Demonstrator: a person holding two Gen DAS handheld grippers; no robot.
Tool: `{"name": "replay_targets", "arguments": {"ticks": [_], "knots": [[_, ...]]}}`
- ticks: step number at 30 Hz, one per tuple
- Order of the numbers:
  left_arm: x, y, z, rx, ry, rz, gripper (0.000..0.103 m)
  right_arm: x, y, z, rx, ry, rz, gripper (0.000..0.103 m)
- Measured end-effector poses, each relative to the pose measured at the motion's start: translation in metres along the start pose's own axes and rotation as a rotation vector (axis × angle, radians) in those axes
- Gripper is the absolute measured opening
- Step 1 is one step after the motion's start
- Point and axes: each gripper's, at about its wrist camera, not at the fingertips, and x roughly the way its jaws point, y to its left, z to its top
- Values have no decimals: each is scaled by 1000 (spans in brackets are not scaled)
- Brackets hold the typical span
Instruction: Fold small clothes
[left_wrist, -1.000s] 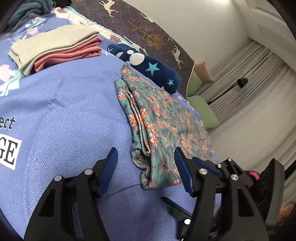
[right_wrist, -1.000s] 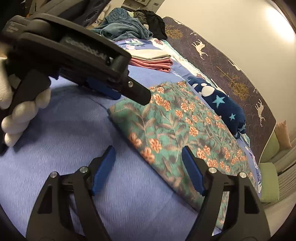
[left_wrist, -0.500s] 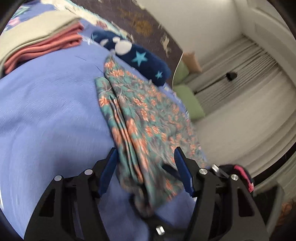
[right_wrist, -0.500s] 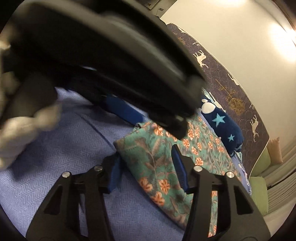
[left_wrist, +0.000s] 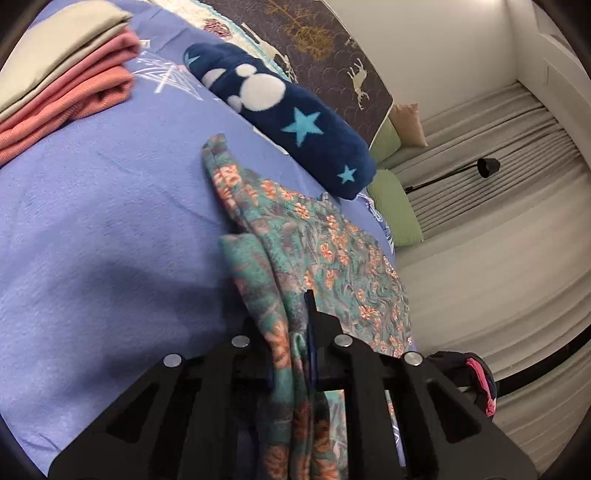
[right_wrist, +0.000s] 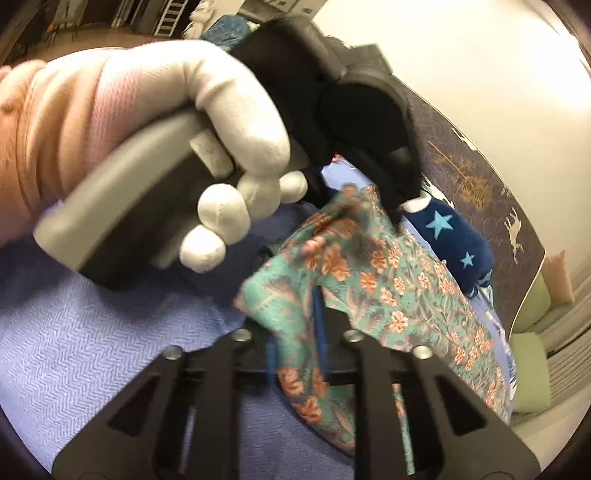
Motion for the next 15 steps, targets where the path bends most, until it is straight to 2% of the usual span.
{"name": "replay_targets", "arguments": {"ticks": [4, 7, 15], "knots": [[-14, -35, 9, 49, -50, -31, 12, -25, -36, 0, 142, -70, 25, 10], [-14, -68, 15, 106, -48, -6, 12, -42, -57, 0, 196, -110, 19, 10], [24, -156, 20, 200, -26, 38, 12, -82, -132, -31, 415, -177, -6, 10]]}}
